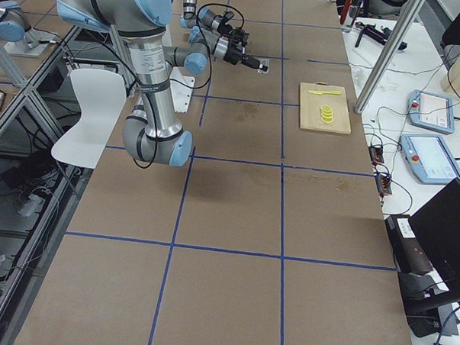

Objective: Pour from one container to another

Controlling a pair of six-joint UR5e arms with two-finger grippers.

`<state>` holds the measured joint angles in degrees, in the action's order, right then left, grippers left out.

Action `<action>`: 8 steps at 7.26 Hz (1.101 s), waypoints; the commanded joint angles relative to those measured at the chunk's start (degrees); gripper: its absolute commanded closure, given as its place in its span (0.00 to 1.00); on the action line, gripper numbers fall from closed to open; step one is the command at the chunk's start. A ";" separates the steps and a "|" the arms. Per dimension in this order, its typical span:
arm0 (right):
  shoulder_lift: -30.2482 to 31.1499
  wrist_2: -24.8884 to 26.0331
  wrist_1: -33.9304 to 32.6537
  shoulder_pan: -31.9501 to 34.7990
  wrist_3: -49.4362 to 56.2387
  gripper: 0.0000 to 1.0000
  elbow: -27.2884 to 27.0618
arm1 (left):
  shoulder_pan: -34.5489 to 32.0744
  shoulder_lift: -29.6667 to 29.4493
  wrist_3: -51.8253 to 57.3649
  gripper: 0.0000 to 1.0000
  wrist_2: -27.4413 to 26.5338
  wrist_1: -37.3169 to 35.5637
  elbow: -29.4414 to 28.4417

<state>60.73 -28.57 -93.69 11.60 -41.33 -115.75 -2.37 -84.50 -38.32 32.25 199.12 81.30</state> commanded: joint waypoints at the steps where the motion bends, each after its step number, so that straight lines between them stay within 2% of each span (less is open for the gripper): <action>1: -0.09 0.00 0.00 0.00 0.02 1.00 0.00 | 0.00 0.03 0.09 0.89 0.00 0.04 0.00; 5: 0.00 0.00 0.00 0.00 0.02 1.00 -0.26 | 0.00 0.21 0.09 0.76 0.00 0.04 0.00; 8: 0.00 0.00 0.00 0.00 0.02 1.00 -0.26 | 0.00 0.21 0.18 0.74 0.00 0.04 0.00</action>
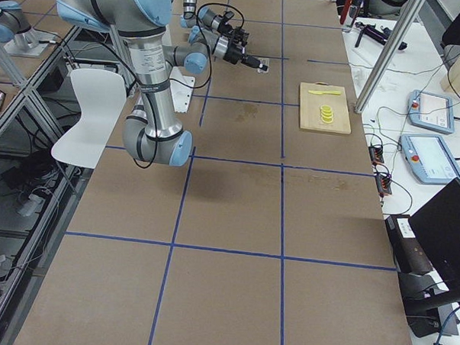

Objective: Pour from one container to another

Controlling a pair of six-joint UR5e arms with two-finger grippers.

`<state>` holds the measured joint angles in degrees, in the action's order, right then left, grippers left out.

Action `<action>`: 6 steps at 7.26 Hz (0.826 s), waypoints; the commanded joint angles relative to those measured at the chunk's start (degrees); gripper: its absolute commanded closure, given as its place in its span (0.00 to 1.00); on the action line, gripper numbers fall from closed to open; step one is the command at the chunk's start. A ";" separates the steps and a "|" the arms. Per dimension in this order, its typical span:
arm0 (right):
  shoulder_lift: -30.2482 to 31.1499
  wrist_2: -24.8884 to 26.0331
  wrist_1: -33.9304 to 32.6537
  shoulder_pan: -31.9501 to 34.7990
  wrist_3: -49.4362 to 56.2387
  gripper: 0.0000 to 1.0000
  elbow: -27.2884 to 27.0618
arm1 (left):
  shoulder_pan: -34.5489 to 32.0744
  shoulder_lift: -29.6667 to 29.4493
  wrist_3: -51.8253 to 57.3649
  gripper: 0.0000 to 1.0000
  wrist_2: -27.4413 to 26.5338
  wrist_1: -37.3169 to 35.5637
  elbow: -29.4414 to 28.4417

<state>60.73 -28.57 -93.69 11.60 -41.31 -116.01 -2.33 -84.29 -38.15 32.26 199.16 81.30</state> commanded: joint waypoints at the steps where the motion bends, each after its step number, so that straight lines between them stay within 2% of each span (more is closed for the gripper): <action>1: 0.00 0.00 0.00 0.00 0.00 1.00 0.00 | -0.04 0.00 0.10 0.74 0.00 0.00 0.00; 6: -0.09 0.00 0.00 0.00 0.00 1.00 0.00 | -0.04 -0.18 -0.08 0.70 -0.09 0.09 0.00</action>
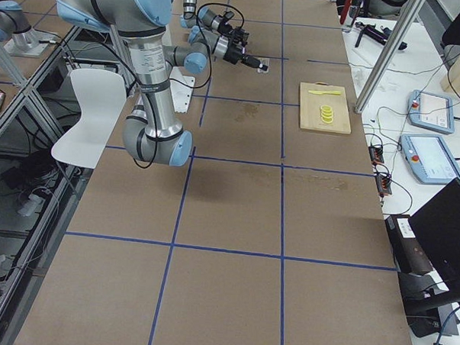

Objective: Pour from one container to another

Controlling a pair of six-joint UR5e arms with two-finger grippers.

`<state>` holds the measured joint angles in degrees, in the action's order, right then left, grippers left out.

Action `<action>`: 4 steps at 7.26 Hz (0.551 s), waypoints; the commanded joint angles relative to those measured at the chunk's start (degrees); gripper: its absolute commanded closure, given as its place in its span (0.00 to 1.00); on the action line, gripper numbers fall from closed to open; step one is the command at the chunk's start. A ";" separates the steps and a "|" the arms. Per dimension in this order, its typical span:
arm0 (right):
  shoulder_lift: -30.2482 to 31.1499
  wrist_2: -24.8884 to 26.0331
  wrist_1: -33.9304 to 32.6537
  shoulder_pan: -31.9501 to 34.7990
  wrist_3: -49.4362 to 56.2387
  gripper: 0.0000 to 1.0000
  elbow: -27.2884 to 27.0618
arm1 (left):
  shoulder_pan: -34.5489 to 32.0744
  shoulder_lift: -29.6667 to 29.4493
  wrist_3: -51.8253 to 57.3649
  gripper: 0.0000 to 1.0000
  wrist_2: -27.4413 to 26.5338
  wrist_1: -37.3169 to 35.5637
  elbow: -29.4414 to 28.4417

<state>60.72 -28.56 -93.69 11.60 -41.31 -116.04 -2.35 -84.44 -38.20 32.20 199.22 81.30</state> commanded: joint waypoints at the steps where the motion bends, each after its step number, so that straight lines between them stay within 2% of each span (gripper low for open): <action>1: 0.01 0.00 0.00 0.00 0.00 1.00 -0.06 | 0.06 -0.03 -0.03 0.65 -0.03 -0.06 0.00; 2: 0.01 0.00 0.00 0.00 0.00 1.00 -0.06 | -0.02 -0.03 -0.03 0.57 -0.03 -0.06 0.00; 4: -0.07 0.00 0.00 0.00 0.00 1.00 -0.06 | 0.07 -0.03 -0.03 0.57 -0.03 -0.06 0.00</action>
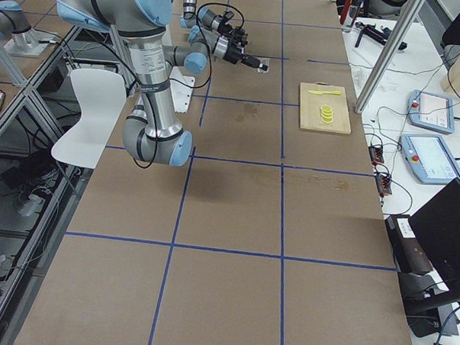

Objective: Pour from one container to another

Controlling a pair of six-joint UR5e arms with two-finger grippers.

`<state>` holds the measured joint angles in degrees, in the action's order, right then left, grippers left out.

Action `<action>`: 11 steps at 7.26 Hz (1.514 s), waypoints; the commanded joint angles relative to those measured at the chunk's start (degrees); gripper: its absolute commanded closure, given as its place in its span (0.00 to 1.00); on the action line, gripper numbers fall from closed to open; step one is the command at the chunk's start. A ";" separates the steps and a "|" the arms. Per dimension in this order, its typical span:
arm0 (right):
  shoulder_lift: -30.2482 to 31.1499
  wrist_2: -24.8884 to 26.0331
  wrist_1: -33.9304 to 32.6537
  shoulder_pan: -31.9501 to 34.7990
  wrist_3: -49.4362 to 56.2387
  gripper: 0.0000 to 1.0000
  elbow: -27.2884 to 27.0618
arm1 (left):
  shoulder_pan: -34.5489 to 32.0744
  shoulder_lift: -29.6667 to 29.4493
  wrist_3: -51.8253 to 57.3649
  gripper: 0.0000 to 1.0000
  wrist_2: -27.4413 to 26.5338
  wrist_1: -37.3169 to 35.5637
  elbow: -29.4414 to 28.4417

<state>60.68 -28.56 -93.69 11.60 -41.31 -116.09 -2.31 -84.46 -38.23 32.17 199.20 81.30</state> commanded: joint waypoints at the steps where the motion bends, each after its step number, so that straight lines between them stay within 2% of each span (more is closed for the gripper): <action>1: -0.03 0.00 0.00 0.00 0.00 1.00 -0.01 | 0.03 -0.09 0.00 0.56 0.00 0.05 0.00; 2: 0.05 0.00 0.00 0.00 0.00 1.00 -0.01 | 0.03 0.00 0.09 0.45 0.00 0.05 0.00; 5: -0.03 0.00 0.00 0.00 0.00 1.00 -0.01 | -0.15 0.17 0.26 0.01 -0.88 0.75 0.00; 8: -0.03 0.00 0.00 0.00 0.00 1.00 -0.01 | -0.15 0.35 1.31 0.00 -4.30 4.43 0.78; 11: -0.12 0.00 0.00 0.09 0.00 1.00 -0.01 | -0.15 0.00 4.46 0.00 -8.24 4.97 5.96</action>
<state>60.62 -28.56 -93.69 11.65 -41.31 -116.10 -2.45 -84.26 -35.59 25.74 203.81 85.04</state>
